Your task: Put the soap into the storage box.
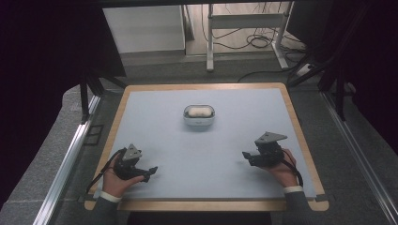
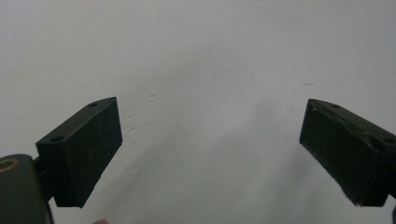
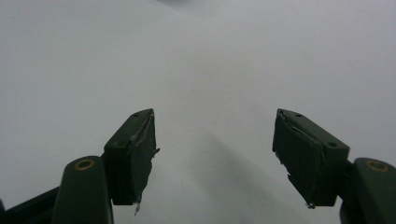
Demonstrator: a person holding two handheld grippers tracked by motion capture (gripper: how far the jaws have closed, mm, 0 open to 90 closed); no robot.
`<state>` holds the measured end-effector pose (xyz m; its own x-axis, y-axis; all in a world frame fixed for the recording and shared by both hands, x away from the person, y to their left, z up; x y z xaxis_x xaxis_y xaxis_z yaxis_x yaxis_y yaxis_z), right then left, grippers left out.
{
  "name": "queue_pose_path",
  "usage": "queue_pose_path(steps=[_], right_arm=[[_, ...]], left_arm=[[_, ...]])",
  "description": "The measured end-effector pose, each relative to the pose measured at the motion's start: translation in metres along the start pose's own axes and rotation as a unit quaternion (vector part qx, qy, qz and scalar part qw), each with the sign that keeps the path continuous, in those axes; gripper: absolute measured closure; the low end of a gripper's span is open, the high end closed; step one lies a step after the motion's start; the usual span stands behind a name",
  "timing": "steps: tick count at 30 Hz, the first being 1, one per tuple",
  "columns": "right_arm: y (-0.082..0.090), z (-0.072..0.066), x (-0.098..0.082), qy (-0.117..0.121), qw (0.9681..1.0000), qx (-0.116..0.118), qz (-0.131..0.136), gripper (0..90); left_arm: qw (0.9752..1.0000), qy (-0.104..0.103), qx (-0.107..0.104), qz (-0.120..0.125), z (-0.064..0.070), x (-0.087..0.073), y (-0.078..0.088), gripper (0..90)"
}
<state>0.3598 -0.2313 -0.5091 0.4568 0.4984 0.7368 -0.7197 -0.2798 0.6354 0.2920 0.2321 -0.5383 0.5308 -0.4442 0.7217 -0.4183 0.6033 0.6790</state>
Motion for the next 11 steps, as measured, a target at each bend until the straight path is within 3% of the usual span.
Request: queue_pose_path(steps=[11], right_arm=[[0.0002,-0.002,0.001,0.001,1.0,0.003,0.007,25.9]], left_arm=[[1.0,0.002,0.002,0.006,-0.0005,0.0002,0.0028,6.2]])
Point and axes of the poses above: each handheld gripper's, and its own axes: y roughly backward along the jaws, x roughly out of its top, z roughly to its right, the point moved 1 cm from there along -y, roughly forward along the jaws, and after that the axes turned 13 degrees about -x, right-handed, at the moved point
